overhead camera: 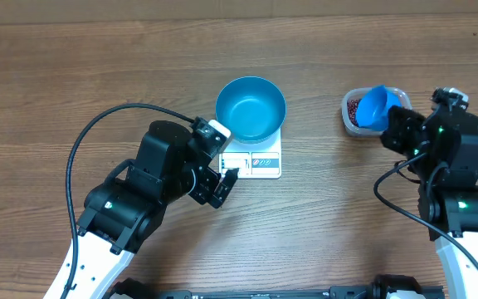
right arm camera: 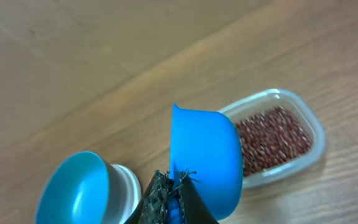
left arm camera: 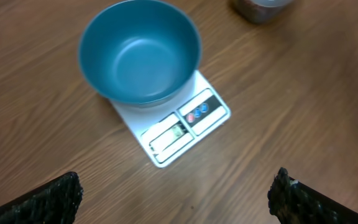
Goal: Scoop item into bowl and weigh 150g on scale
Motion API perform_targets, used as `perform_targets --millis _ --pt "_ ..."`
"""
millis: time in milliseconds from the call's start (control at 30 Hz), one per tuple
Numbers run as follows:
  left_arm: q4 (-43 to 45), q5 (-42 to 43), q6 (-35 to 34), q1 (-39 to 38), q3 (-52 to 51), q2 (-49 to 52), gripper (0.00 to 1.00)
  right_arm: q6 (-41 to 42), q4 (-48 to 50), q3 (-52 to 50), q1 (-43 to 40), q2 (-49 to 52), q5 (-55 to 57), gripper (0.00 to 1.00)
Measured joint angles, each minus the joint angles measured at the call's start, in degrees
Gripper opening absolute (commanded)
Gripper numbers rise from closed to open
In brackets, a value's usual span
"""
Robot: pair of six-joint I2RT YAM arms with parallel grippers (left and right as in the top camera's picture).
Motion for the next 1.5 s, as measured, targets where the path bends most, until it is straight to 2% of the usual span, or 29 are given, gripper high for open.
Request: perform_targets --millis 533,767,933,1500 --pt "5.0 -3.1 0.9 0.0 -1.8 -1.0 1.0 0.0 -0.7 7.5 0.0 -0.2 -1.0 0.04" --pt "11.8 -3.3 0.7 -0.1 -11.2 -8.8 0.99 0.0 -1.5 8.8 0.0 -0.3 -2.1 0.04" --pt "11.9 -3.3 0.7 -0.1 -14.9 -13.9 0.99 0.0 -1.9 8.8 0.0 -0.3 -3.4 0.04" --pt "11.3 -3.3 0.7 -0.1 -15.4 -9.7 1.0 0.0 -3.2 8.8 0.0 -0.3 -4.0 0.04"
